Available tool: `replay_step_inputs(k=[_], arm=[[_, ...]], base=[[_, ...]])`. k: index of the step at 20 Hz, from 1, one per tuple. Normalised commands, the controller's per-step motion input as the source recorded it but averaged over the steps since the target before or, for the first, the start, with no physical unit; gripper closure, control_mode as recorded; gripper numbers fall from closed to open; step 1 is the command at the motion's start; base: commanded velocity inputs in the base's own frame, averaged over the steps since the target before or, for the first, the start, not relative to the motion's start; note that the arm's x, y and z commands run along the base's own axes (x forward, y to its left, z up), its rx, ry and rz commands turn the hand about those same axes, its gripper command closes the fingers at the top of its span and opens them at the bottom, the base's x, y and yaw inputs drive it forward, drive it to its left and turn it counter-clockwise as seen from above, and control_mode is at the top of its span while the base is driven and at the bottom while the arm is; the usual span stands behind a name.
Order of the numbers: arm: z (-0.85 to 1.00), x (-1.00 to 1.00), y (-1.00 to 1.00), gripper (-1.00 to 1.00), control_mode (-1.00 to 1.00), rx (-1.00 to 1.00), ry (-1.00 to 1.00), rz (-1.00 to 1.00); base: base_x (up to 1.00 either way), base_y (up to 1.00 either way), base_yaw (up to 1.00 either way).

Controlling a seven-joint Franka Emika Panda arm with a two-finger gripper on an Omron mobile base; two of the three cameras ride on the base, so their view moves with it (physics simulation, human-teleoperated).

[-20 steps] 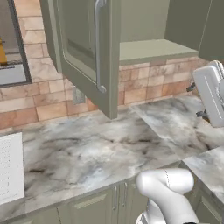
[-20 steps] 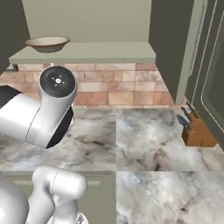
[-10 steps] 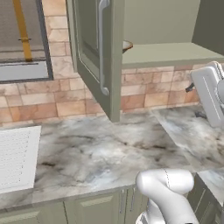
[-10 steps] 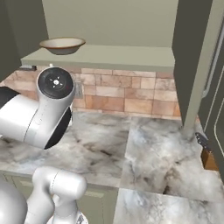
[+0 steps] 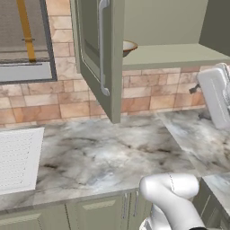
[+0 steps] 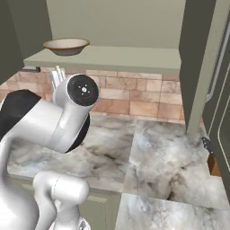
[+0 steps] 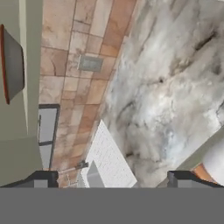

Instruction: Pick up the bowls from the cabinet and place each bowl in front of a stool on the dining counter.

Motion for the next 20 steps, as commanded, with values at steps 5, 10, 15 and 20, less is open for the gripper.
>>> replay_step_inputs(k=[5,10,15,20], arm=[[0.60,0.01,0.00,-1.00,-1.00,0.12,-0.14,0.13],[0.80,0.02,0.00,-1.00,-1.00,0.08,-0.03,0.09],[0.51,0.04,0.00,-1.00,-1.00,0.02,-0.01,0.08],[0.00,0.85,0.19,-1.00,-1.00,0.00,-0.07,0.04]], base=[[0.00,0.00,0.00],[0.00,0.00,0.00],[0.00,0.00,0.00],[0.00,0.00,0.00]])
